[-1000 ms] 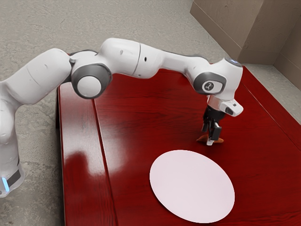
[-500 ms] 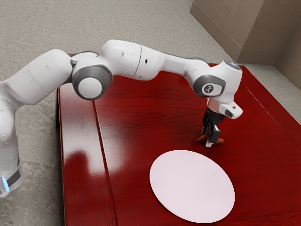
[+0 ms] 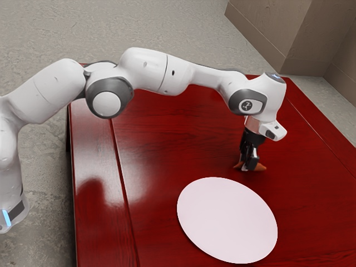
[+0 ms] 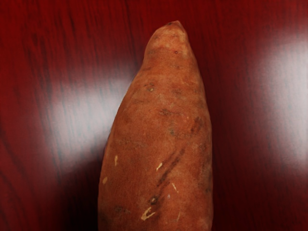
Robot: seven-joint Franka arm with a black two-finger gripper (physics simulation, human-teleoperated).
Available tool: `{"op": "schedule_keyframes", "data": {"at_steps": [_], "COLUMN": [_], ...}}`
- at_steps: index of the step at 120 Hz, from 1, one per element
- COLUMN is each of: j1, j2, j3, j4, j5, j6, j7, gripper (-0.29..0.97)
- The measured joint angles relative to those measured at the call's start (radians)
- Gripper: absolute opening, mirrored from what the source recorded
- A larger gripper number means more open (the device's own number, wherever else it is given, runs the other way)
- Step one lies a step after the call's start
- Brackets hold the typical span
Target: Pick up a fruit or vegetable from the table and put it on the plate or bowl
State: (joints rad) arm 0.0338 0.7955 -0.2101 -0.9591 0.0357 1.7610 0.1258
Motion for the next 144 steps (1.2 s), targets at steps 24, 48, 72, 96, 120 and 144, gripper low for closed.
{"op": "schedule_keyframes", "data": {"at_steps": [24, 48, 72, 96, 120, 144], "j1": [0.000, -0.003, -0.019, -0.044, -0.081, -0.095], "j2": [-0.005, -0.032, -0.068, -0.116, -0.175, -0.239], "j3": [0.000, -0.004, -0.046, -0.095, -0.147, -0.189], "j4": [0.000, 0.006, 0.002, -0.054, -0.185, -0.300], "j5": [0.002, 0.005, 0.007, 0.008, 0.009, 0.008], "j6": [0.008, 0.010, 0.003, -0.028, -0.020, 0.019], "j7": [0.013, 0.023, 0.029, 0.032, 0.034, 0.033], "gripper": [0.13, 0.12, 0.12, 0.12, 0.12, 0.12]}}
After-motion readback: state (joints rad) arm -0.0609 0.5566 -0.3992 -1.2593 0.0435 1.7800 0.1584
